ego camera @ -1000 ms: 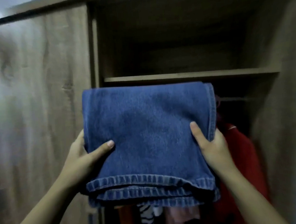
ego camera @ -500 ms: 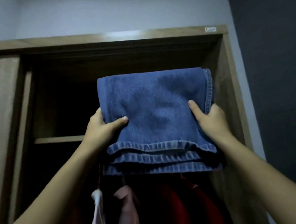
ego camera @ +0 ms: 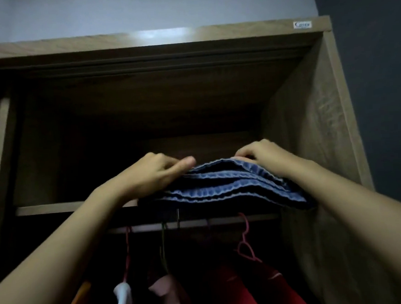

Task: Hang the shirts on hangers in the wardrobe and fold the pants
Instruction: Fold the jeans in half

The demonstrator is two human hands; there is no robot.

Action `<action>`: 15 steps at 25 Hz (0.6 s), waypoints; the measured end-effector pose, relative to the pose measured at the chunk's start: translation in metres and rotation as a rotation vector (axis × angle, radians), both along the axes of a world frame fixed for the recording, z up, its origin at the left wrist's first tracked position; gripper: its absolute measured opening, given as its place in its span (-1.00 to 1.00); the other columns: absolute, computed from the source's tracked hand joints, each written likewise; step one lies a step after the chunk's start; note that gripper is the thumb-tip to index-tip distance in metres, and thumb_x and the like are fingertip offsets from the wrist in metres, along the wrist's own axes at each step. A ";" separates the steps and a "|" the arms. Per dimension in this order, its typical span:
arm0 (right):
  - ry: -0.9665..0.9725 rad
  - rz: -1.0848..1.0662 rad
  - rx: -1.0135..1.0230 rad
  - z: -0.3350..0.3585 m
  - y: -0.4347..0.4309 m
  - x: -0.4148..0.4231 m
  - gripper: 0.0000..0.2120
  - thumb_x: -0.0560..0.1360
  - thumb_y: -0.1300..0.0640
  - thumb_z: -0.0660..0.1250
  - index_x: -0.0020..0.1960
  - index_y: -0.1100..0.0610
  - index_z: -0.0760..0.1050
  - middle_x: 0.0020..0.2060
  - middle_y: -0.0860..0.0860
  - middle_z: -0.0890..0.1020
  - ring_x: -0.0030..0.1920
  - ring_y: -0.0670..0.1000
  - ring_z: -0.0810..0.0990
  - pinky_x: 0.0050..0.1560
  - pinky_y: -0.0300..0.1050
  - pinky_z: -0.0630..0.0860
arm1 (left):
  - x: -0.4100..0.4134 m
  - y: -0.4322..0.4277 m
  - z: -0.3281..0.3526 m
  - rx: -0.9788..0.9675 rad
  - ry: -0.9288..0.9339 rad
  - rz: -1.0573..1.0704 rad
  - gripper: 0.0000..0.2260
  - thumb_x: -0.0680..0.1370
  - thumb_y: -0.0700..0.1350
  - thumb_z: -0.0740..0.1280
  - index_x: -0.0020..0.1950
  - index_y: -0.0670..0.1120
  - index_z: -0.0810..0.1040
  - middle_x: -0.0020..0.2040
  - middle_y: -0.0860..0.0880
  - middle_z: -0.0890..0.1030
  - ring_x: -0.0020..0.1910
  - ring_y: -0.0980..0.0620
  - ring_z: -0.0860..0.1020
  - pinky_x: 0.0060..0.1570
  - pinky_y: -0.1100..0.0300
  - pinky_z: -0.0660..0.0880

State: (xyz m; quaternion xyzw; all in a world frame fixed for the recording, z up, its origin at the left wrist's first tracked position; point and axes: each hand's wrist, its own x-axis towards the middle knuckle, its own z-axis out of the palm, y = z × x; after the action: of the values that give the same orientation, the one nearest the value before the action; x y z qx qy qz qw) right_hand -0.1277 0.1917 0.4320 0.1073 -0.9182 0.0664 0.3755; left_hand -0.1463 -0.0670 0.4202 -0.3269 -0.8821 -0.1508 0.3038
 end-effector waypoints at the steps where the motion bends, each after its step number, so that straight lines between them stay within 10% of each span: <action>1: -0.054 0.015 0.079 0.000 -0.006 0.010 -0.54 0.50 -0.27 0.09 0.21 -0.07 0.53 0.17 -0.02 0.61 0.16 0.01 0.56 0.17 -0.07 0.44 | 0.008 -0.002 -0.008 -0.144 0.035 0.084 -0.25 0.33 0.53 0.07 0.34 0.10 0.45 0.24 0.04 0.57 0.17 0.05 0.55 0.13 0.09 0.49; 4: -0.224 0.055 0.282 -0.009 -0.006 0.040 -0.28 0.30 -0.50 -0.06 0.37 -0.25 0.28 0.34 -0.17 0.45 0.32 -0.09 0.42 0.29 -0.13 0.34 | 0.005 -0.006 -0.043 -0.378 0.487 0.322 -0.20 0.40 0.41 0.19 0.52 0.10 0.05 0.48 0.08 0.29 0.33 0.02 0.43 0.07 0.10 0.50; 8: -0.163 -0.145 0.668 -0.040 0.002 0.059 0.03 0.27 -0.46 0.24 0.47 -0.21 -0.33 0.54 -0.06 -0.07 0.45 0.02 0.24 0.36 -0.07 0.30 | -0.021 -0.016 -0.060 -0.394 0.822 0.182 -0.40 0.44 0.18 0.10 0.44 -0.03 0.24 0.25 -0.16 0.56 0.03 -0.18 0.63 -0.38 0.11 0.58; 15: 0.215 -0.271 0.708 0.005 0.019 0.060 -0.40 0.50 -0.14 0.20 0.46 -0.19 0.01 0.34 -0.12 0.44 0.24 0.03 0.51 0.05 -0.04 0.47 | -0.019 0.008 -0.003 -0.393 0.953 0.186 -0.50 0.55 0.15 0.04 0.46 0.01 0.28 0.22 -0.08 0.57 -0.11 -0.11 0.61 -0.49 0.18 0.42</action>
State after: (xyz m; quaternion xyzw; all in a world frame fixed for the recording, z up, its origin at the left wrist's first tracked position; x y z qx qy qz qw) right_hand -0.0678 0.2103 0.4366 0.1143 -0.8456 -0.3163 0.4145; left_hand -0.1656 -0.0593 0.4170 -0.3302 -0.6828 0.2108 0.6166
